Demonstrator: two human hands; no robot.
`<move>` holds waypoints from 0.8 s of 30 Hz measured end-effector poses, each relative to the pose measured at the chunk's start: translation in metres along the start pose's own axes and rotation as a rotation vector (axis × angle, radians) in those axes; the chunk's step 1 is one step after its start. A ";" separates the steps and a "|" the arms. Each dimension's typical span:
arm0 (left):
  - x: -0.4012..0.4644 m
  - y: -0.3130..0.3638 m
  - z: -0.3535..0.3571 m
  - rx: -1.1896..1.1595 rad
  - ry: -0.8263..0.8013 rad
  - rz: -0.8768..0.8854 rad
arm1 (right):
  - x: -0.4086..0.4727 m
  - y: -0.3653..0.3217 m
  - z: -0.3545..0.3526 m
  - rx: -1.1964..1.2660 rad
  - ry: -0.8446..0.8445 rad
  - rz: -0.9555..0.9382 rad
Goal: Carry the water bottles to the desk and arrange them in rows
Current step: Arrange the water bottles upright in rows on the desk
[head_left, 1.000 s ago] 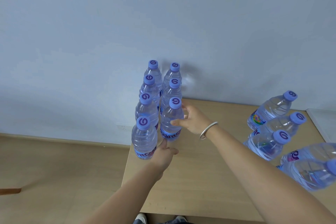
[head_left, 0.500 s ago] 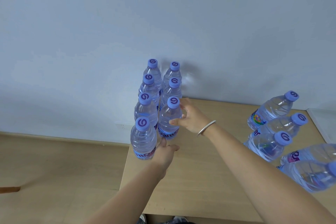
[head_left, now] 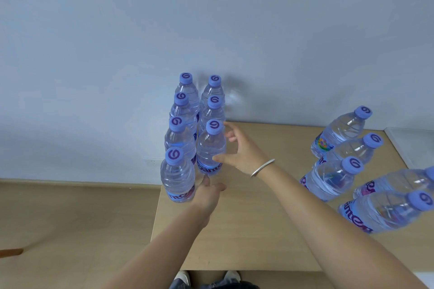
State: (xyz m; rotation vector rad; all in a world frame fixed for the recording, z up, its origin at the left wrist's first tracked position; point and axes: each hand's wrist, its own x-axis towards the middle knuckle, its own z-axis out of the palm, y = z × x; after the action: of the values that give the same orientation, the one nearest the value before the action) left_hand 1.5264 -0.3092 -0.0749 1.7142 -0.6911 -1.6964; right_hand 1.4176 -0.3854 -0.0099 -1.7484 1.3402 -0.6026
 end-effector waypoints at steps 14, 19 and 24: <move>-0.015 0.001 0.053 0.095 -0.164 0.053 | -0.121 0.030 -0.087 -0.201 1.180 -0.085; -0.021 0.008 0.070 0.165 -0.217 0.106 | -0.126 0.064 -0.082 -0.084 1.181 0.153; -0.030 0.009 0.076 0.200 -0.255 0.126 | -0.113 0.087 -0.077 0.181 1.026 0.343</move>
State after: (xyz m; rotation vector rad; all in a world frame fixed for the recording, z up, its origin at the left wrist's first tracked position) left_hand 1.4497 -0.2988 -0.0466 1.5599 -1.0954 -1.8249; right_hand 1.2744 -0.3111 -0.0287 -0.9939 2.1070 -1.4649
